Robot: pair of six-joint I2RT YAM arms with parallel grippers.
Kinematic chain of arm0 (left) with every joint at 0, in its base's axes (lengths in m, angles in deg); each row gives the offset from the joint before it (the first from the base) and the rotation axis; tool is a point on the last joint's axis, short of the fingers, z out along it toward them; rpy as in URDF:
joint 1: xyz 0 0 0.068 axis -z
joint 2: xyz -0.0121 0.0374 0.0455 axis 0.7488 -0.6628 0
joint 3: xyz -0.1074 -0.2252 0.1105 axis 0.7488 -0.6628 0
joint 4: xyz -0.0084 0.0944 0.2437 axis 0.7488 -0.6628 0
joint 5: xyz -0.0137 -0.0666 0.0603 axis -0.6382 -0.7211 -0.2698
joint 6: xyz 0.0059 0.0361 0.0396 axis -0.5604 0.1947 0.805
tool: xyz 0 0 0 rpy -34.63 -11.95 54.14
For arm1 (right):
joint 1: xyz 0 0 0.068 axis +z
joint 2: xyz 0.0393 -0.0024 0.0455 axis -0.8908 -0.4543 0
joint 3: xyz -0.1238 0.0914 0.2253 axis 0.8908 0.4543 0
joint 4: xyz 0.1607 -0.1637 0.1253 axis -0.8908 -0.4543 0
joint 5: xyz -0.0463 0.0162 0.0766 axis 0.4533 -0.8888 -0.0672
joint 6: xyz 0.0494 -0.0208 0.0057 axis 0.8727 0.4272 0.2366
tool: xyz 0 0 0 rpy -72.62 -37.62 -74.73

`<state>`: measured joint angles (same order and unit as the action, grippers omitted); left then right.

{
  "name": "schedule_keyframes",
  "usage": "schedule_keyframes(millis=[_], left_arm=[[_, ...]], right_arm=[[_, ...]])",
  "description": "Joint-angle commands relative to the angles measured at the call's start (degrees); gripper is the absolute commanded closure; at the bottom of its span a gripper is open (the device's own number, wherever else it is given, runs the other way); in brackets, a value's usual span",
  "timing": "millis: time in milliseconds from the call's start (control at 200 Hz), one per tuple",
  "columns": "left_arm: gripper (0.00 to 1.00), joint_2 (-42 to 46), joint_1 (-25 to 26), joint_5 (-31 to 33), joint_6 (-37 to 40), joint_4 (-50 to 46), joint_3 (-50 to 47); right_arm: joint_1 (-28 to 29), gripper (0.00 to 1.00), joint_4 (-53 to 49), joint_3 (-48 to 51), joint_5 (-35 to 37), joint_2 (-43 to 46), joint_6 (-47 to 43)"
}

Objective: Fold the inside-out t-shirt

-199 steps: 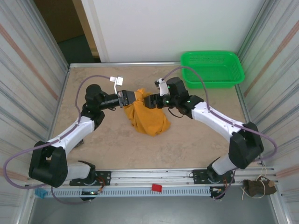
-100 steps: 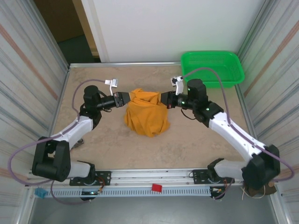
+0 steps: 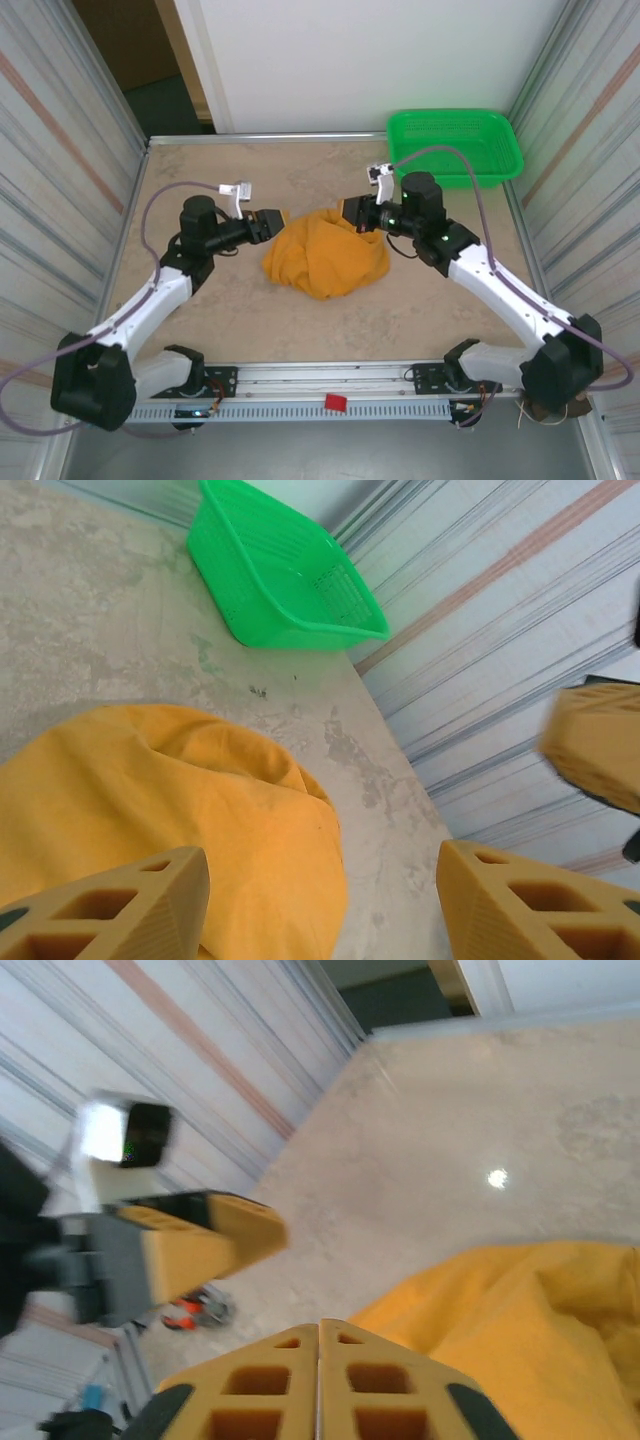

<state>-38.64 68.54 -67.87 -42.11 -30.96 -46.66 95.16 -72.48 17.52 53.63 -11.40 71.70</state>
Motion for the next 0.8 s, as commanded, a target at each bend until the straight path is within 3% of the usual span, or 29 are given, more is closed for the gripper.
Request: schedule_keyframes(millis=[0,40,90,185,336,476,606,651,696,797], left_arm=[[0.34,2.48,4.68,12.67,0.74,-6.81,-1.39],[0.31,2.64,7.37,15.88,-0.8,-6.24,-2.6],[0.3,1.77,10.71,19.14,-2.4,-5.46,-3.14],[0.27,-2.41,15.72,24.81,-5.0,-4.85,-1.36],[0.25,-14.52,19.97,27.89,-6.61,-5.73,8.04],[0.29,-23.84,20.9,27.34,-4.35,-12.18,15.37],[0.37,-23.81,19.5,26.8,-3.19,-13.08,9.84],[0.37,-23.19,18.47,26.0,-3.14,-12.72,6.98],[0.38,-22.49,17.33,25.7,-2.56,-12.69,4.43],[0.38,-21.7,15.45,25.69,-0.35,-12.63,0.37]], right_arm=[[-1.43,0.48,-7.78,-1.68,5.97,-5.72,-6.37],[-2.8,0.39,-8.41,-1.47,8.05,-7.71,-7.06],[-5.63,0.34,-8.13,-1.37,7.62,-10.63,-6.98],[-10.29,0.32,-6.77,-2.86,4.44,-16.94,-6.19],[-13.4,0.3,-7.38,-6.8,0.28,-26.62,-6.93],[-13.65,0.3,-5.49,-5.96,-5.74,-30.56,-6.21],[-13.42,0.3,-0.37,-1.93,-10.3,-30.54,-3.28],[-13.17,0.35,1.4,-1.02,-12.26,-31.19,-2.14],[-12.8,0.47,3.37,-0.1,-13.83,-31.82,-0.85],[-12.08,0.94,7.54,2.1,-16.28,-32.0,1.88]])
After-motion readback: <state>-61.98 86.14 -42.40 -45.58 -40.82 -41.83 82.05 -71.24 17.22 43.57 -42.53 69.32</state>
